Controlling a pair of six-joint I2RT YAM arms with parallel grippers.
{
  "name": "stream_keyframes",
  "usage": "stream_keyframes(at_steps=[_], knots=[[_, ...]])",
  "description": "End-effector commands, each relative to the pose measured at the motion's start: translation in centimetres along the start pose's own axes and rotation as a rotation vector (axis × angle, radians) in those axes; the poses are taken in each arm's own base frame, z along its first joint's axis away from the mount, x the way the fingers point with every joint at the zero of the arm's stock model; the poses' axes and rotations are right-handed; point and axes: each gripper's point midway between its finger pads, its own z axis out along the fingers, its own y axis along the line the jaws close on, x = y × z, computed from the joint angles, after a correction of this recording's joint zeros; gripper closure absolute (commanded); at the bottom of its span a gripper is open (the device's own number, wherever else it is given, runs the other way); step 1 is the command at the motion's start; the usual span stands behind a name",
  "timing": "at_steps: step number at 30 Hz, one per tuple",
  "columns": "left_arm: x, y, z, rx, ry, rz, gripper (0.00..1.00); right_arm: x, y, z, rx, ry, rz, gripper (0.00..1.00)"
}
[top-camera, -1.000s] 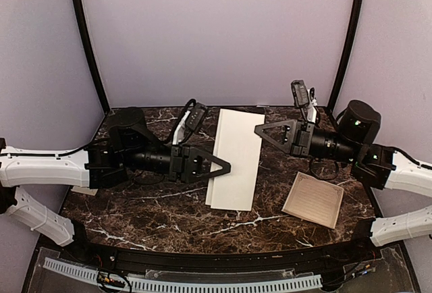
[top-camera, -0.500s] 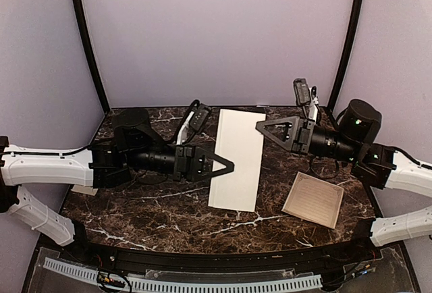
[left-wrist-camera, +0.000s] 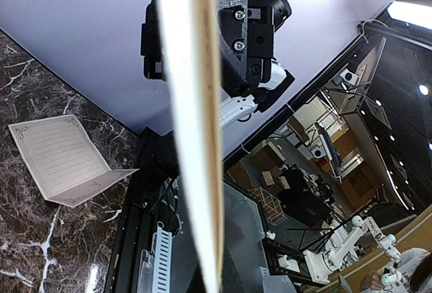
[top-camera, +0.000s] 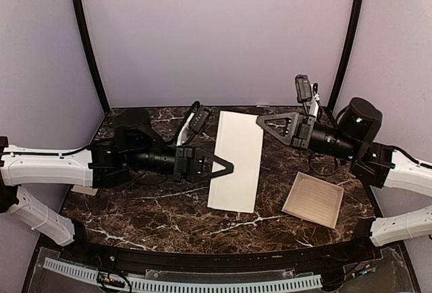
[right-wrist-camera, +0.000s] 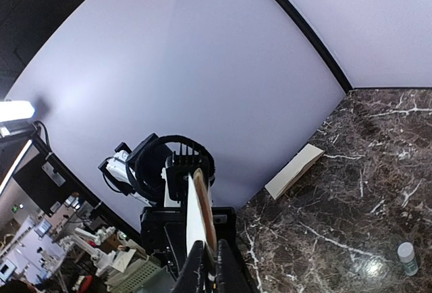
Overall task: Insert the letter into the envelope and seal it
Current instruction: Fold the letter.
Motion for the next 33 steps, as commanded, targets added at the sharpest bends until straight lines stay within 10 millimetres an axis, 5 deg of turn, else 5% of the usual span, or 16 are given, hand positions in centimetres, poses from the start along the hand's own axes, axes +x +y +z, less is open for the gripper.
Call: stream_keyframes(at_steps=[1, 2, 7, 12, 17, 26, 33], knots=[[-0.2, -0.8, -0.3, 0.020, -0.005, 0.025, 1.00, -1.9, 1.9, 0.1, -0.067, -0.047, -0.022, 1.00], [-0.3, -0.8, -0.3, 0.021, -0.006, 0.028, 1.00, -1.8, 1.9, 0.1, -0.066, -0.043, -0.022, 1.00], [-0.9, -1.1, -0.1, 0.027, -0.014, 0.043, 0.61, -1.3, 2.0, 0.3, -0.080, -0.020, -0.023, 1.00], [-2.3, -1.3, 0.4, 0.019, -0.038, 0.082, 0.53, -0.5, 2.3, 0.6, -0.113, 0.028, -0.019, 1.00], [-3.6, -0.9, 0.6, -0.003, -0.082, 0.098, 0.60, 0.4, 2.2, 0.6, -0.118, 0.065, -0.011, 1.00], [-4.5, 0.3, 0.2, -0.058, -0.146, 0.078, 1.00, 1.8, 1.5, 0.7, -0.113, 0.118, 0.014, 0.98], [-5.3, 0.5, -0.5, -0.081, -0.204, 0.087, 1.00, 3.3, 0.7, 0.3, -0.113, 0.140, 0.060, 0.93]])
